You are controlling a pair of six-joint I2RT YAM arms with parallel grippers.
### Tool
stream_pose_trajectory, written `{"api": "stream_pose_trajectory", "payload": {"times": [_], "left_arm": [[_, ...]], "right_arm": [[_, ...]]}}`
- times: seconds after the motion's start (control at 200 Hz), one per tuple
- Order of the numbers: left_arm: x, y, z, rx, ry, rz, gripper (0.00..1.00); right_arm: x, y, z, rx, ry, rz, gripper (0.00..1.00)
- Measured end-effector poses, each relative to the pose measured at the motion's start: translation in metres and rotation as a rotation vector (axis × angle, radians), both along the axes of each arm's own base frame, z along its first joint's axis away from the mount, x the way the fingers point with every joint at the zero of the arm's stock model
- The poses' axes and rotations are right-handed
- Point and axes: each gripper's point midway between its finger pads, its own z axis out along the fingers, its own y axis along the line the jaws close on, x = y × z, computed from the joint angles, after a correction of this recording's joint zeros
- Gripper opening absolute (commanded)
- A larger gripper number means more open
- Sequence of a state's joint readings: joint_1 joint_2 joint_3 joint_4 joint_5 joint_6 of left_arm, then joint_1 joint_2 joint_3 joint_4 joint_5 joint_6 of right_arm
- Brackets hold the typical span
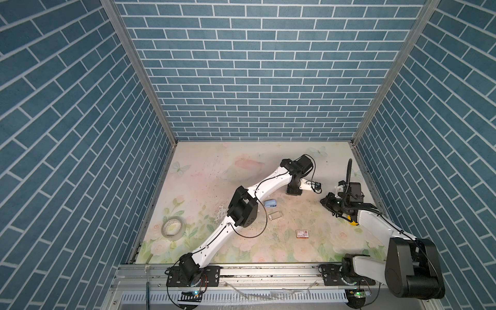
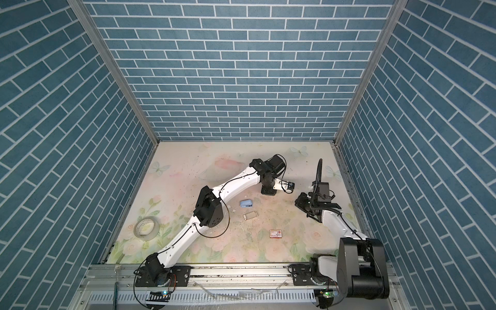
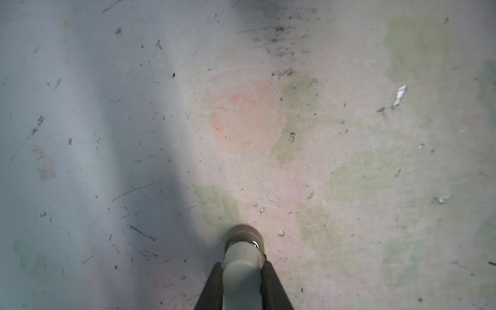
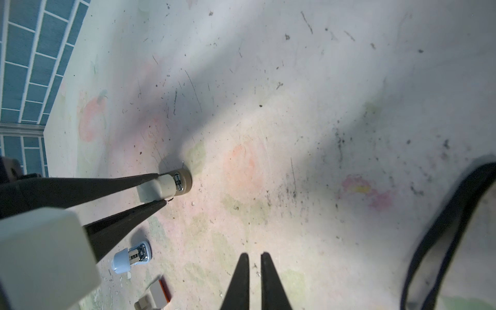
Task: Load the staples into the stapler
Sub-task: 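Hold the closed beige stapler upright with the left gripper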
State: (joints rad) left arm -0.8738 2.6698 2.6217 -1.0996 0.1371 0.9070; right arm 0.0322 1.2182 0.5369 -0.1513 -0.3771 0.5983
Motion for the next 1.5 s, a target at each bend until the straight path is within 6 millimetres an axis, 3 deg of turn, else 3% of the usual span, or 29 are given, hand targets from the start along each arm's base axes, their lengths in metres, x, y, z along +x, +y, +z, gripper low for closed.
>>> {"api": "stream_pose_trajectory", "payload": {"times": [0.86, 1.155, 1.495], "left_arm": [[0.026, 0.047, 0.000, 0.053, 0.031, 0.110, 0.09], [0.035, 0.075, -0.001, 0.088, 0.081, 0.126, 0.08], [0.037, 0.092, -0.003, 0.094, 0.135, 0.113, 0.08]], "right_arm": [[-0.006, 0.000, 0.003, 0.003, 0.009, 0.002, 0.13], [-0.014, 0.001, 0.004, 0.009, 0.030, 0.006, 0.13], [-0.027, 0.002, 0.008, 0.018, 0.057, 0.006, 0.13]]}}
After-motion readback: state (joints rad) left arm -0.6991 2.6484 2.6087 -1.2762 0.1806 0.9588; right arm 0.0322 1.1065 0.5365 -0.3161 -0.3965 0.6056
